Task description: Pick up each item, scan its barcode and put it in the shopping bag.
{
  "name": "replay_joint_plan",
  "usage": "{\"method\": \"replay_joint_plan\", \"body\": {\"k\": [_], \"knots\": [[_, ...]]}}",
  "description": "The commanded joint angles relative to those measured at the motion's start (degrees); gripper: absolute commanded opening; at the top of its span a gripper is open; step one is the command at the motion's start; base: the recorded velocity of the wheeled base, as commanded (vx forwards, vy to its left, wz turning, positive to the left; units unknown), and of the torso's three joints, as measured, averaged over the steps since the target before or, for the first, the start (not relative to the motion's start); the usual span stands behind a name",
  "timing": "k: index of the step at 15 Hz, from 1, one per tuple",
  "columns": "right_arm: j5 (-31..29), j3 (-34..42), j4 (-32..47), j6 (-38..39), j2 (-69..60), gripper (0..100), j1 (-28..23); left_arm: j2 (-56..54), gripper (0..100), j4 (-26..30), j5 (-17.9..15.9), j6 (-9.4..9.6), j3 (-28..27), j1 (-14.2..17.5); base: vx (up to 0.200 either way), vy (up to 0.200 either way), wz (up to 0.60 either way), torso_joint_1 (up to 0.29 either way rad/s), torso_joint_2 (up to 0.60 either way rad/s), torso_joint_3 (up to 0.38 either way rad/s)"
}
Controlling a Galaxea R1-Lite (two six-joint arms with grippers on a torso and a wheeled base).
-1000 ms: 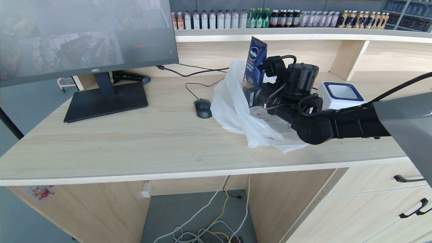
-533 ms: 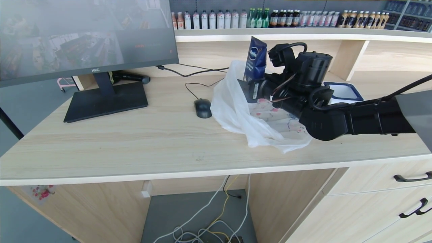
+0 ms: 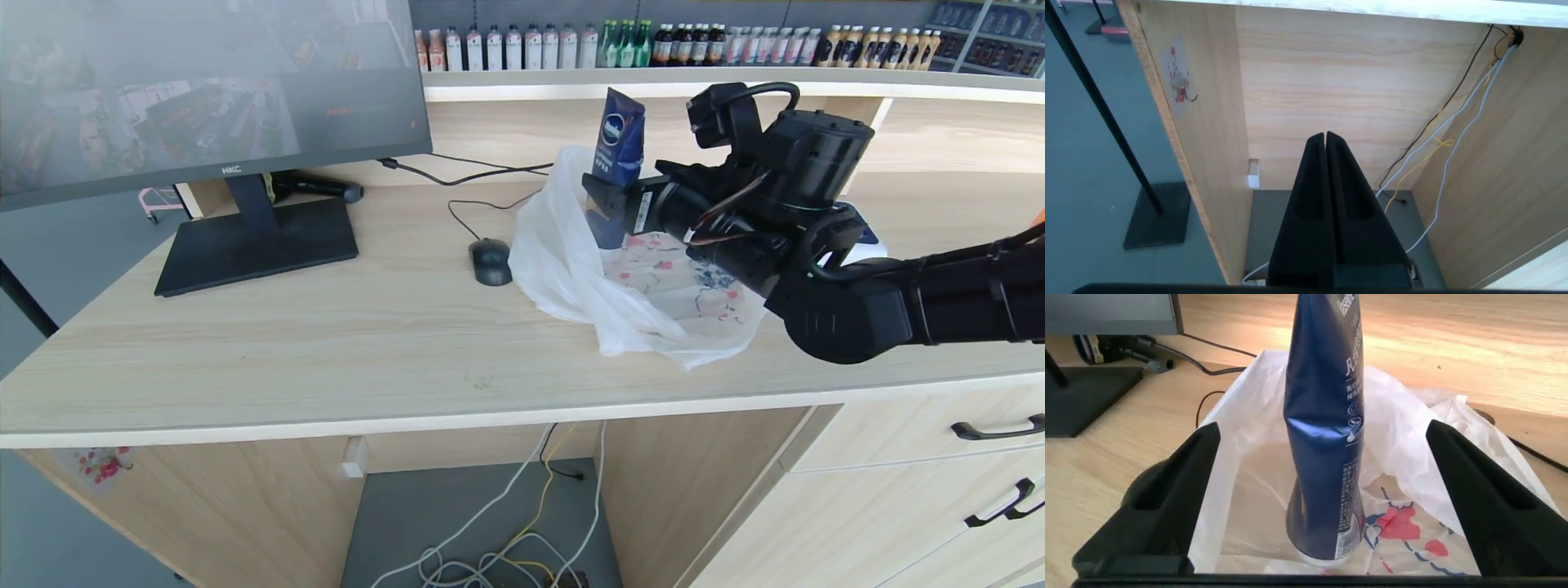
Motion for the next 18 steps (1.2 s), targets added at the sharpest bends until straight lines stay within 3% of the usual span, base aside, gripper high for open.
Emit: {"method": "replay_joint_plan", "body": {"k": [1, 4, 8, 9, 11, 18], "knots": [[-0.7, 4.3, -2.1, 0.0, -4.2, 100, 1.9, 0.0, 0, 0.0, 0.0, -0.01, 0.0, 0.0, 0.000, 0.000, 0.00, 0.000, 0.00, 0.000], [-2.4, 13.6, -9.6, -0.2, -7.8, 100, 3.5, 0.0, 0, 0.0, 0.0, -0.01, 0.0, 0.0, 0.000, 0.000, 0.00, 0.000, 0.00, 0.000], [-11.8, 29.6, -28.1, -1.3, -12.6, 100, 9.4, 0.0, 0, 0.0, 0.0, -0.01, 0.0, 0.0, 0.000, 0.000, 0.00, 0.000, 0.00, 0.000], [-12.6, 30.5, -29.6, -1.4, -12.8, 100, 9.9, 0.0, 0, 0.0, 0.0, -0.01, 0.0, 0.0, 0.000, 0.000, 0.00, 0.000, 0.00, 0.000], [-14.6, 39.8, -41.9, -3.0, -13.3, 100, 13.3, 0.0, 0, 0.0, 0.0, -0.01, 0.0, 0.0, 0.000, 0.000, 0.00, 0.000, 0.00, 0.000], [-14.9, 43.9, -43.5, -1.4, -15.3, 100, 15.5, 0.0, 0, 0.0, 0.0, -0.01, 0.0, 0.0, 0.000, 0.000, 0.00, 0.000, 0.00, 0.000]]}}
